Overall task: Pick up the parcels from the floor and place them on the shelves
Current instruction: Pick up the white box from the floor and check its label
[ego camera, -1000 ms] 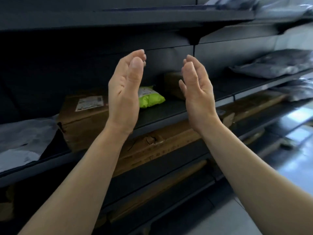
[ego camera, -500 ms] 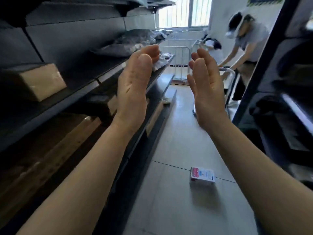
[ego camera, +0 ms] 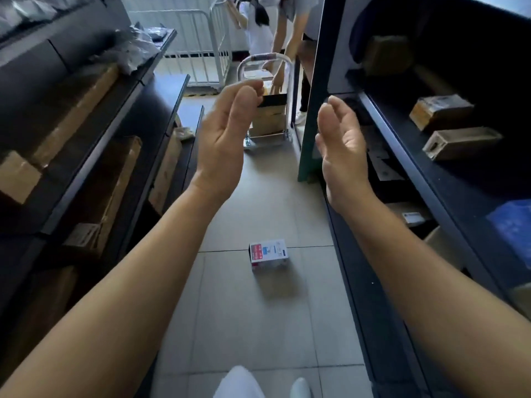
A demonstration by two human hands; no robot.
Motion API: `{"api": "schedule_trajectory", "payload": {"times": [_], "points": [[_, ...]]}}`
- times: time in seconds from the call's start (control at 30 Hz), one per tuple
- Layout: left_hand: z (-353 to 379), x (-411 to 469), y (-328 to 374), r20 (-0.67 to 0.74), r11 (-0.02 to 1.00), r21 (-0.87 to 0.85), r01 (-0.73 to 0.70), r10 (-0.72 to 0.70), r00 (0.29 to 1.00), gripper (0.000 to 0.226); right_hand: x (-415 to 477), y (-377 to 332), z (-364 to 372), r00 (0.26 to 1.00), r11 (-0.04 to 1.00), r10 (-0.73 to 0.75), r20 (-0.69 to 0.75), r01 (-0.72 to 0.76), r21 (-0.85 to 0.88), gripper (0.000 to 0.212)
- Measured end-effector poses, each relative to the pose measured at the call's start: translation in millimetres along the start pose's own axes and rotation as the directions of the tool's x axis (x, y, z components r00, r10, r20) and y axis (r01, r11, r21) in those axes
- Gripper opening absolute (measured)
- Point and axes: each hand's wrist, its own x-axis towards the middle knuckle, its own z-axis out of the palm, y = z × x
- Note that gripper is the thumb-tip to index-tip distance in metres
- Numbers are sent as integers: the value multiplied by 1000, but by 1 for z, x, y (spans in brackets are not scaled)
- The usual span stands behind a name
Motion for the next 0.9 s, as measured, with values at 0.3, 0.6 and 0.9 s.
{"api": "schedule_trajectory", "payload": {"times": [0.3,0.6,0.9], "points": [[-5,34,-126,70,968,58,244,-248,966,40,62,90,5,976,981,159,-147,-173,-91,61],[-16,37,-305,183,857,246,453,-500,846,41,110,256,15,862,857,412,-294,-476,-195,59],[-4,-88,-555,174,635,497,591,-741,649,33,93,512,-31,664,643,648,-374,-739,-200,59]]}}
